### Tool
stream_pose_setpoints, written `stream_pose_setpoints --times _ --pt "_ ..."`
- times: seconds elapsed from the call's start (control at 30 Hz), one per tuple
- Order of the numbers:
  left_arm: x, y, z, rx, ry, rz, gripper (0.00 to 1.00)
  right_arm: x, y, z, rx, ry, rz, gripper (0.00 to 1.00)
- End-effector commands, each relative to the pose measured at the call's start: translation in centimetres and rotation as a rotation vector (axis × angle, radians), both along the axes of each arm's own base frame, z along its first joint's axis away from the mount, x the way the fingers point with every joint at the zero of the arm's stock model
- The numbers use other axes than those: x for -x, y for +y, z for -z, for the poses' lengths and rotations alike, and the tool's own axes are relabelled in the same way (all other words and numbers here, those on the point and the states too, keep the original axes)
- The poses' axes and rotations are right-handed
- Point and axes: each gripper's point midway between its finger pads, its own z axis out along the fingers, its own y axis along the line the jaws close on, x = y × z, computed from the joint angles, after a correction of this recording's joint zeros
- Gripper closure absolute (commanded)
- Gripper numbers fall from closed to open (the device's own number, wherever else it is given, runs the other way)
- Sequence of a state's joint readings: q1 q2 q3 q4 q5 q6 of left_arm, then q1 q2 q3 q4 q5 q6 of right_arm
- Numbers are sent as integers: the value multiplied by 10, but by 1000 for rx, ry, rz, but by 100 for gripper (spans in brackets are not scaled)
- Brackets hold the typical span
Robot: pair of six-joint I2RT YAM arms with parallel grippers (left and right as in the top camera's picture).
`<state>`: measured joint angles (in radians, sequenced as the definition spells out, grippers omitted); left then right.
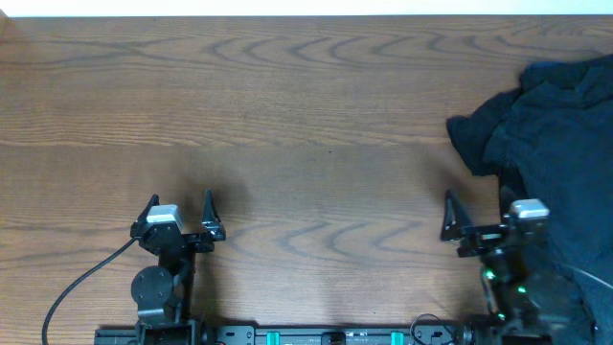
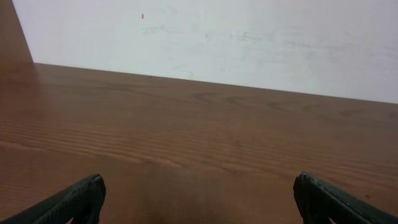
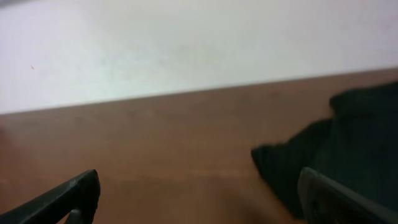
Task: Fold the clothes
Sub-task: 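Reach the right gripper into the black T-shirt pile and grasp fabric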
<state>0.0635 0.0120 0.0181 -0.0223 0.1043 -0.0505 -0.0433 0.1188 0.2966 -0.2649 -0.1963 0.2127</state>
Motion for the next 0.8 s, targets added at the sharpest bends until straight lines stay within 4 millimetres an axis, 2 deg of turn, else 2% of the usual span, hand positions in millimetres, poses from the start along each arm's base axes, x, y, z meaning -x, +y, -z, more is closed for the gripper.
stream_pose_setpoints --times 0.0,0.13,0.27,0.53,0.67,0.77 --pt "1 -2 14 -8 45 13 2 4 -6 -49 -15 -27 38 1" --pt "1 -2 15 -8 45 13 2 -7 -14 -73 -10 82 85 1" --pt "1 -2 14 -8 45 13 2 -29 -24 -73 2 278 135 1" --pt "1 -2 14 -8 45 13 2 -79 -63 -32 31 777 275 1" --pt "1 -2 14 -8 45 13 2 -112 -88 -9 148 879 250 1" --pt "1 -2 14 -8 45 13 2 -128 -110 20 126 942 286 14"
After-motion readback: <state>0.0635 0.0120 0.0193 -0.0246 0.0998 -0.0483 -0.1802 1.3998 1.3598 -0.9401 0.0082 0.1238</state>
